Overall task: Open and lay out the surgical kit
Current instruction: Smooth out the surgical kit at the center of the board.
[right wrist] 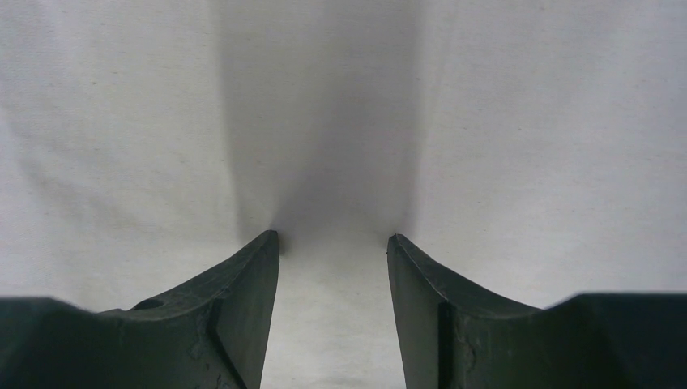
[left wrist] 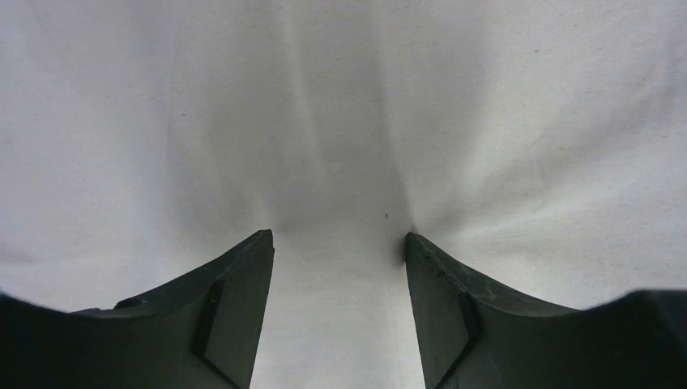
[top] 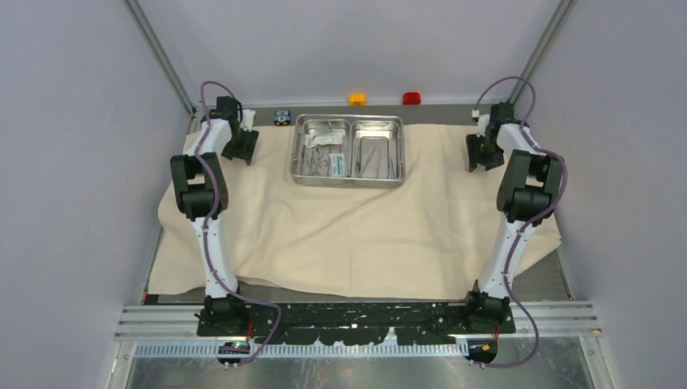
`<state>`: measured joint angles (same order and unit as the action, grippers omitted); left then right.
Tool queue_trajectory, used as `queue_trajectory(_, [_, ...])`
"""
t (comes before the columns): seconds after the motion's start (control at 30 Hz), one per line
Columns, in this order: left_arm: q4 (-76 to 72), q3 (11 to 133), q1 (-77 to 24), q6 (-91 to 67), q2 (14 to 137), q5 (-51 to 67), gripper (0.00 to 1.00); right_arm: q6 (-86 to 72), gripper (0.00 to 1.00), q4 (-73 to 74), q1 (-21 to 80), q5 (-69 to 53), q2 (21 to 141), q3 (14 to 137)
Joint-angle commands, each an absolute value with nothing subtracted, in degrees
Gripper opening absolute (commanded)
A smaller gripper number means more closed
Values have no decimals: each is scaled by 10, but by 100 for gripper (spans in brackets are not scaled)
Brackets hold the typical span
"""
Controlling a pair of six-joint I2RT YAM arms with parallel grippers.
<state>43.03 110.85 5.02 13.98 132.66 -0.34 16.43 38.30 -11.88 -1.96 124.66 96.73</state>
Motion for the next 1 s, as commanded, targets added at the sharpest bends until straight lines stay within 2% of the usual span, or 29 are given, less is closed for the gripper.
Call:
queue_trajectory(0.0, [410,1104,74,214,1359,-135,62,194,56,379,-131,23,1226,972])
queue_trajectory(0.23, [412,1091,79,214,1313,-113,63,190,57,393,-131,-36,1176,975])
queue_trajectory(0.43, [429,1058,79,190,1202,-40,71,184,57,391,-130,-120,1092,921])
queue_trajectory(0.6, [435,959,79,208,1076,45,75,179,58,385,-125,-180,1024,857])
queue_trajectory(0.77, [486,828,81,327,915,121,77,189,58,386,-109,-209,954,792])
queue_trajectory(0.97, [659,712,81,510,758,151,78,188,58,385,-82,-232,916,757])
